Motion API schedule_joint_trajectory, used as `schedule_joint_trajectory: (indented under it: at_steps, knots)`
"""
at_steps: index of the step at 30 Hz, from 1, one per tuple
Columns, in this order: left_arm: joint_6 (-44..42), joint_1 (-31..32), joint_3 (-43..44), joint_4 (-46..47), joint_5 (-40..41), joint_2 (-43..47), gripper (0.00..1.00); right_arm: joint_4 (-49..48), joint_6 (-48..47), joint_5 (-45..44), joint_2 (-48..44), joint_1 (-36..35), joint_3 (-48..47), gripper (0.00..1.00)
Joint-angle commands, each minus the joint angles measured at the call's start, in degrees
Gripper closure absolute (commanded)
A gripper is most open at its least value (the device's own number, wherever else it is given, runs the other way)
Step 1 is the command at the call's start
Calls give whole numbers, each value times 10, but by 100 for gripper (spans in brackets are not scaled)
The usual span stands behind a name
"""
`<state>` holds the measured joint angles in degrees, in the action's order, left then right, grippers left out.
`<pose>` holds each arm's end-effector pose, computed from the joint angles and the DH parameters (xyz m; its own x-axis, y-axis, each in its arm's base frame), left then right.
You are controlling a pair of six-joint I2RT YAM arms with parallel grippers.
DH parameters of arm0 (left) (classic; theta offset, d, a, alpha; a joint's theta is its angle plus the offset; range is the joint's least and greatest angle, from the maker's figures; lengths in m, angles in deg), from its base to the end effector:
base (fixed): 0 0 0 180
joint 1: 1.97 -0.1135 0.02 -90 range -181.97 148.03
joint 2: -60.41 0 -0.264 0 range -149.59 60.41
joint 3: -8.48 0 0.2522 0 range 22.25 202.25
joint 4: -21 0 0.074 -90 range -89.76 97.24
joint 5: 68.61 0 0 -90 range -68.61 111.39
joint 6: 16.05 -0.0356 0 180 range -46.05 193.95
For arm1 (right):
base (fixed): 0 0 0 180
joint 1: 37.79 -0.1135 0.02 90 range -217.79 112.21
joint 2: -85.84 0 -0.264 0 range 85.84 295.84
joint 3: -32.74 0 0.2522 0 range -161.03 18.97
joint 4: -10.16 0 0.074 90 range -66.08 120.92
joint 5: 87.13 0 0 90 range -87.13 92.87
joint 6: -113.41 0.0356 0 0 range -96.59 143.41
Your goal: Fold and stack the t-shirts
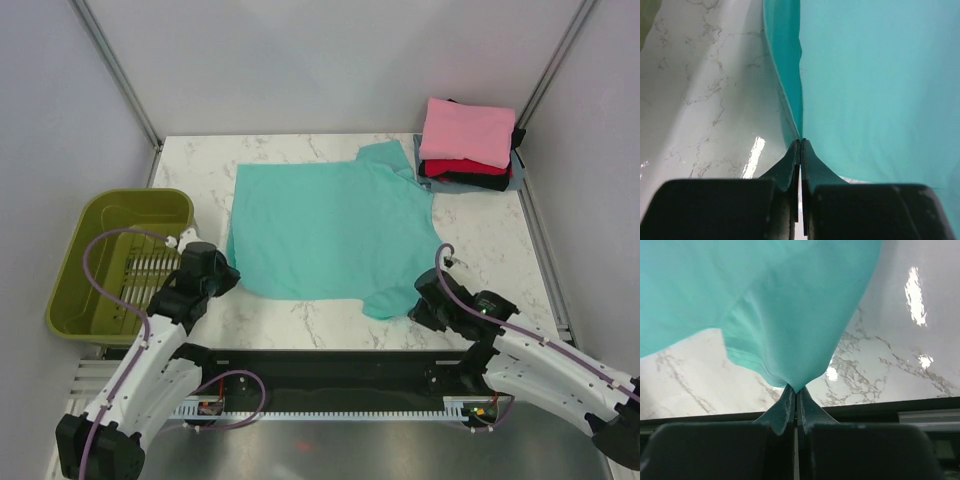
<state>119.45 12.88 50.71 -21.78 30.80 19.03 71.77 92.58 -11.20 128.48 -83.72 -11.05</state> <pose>0.1516 -0.0342 0.2188 -0.5492 -0.5823 -0.5994 -0.3659 0.8124 -0.4541 0.0976 0.0884 0.2030 -0.7886 0.4888 -0.3730 0.3474 0.8548 0.3856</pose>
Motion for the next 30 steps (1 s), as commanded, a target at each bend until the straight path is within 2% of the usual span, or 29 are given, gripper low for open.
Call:
schedule_joint_trajectory:
  at_steps: [1,4,9,13,17,20,24,30]
  knots:
    - [-26,-3,60,-45,-5,17,98,18,-43,-50,19,-3,-72,100]
    - [-38,-3,87,-67,-10,11,98,30,-82,-70,58,-3,-132,100]
    - [-43,-3,127,-82,4,-10,98,36,-147,-152,123,2,-238,100]
    - [-68,-8,169,-83,-4,-82,98,33,-223,-178,187,35,-302,100]
    - [-83,-25,202,-83,-12,-137,98,-13,-291,-161,228,106,-334,100]
    - [-98,-47,229,-82,-13,-184,98,-53,-330,-116,264,156,-348,100]
    - [-110,-82,265,-78,-38,-243,98,-72,-357,-93,319,183,-384,100]
    - [-122,-88,301,-59,-41,-329,98,-95,-387,-55,392,214,-425,100]
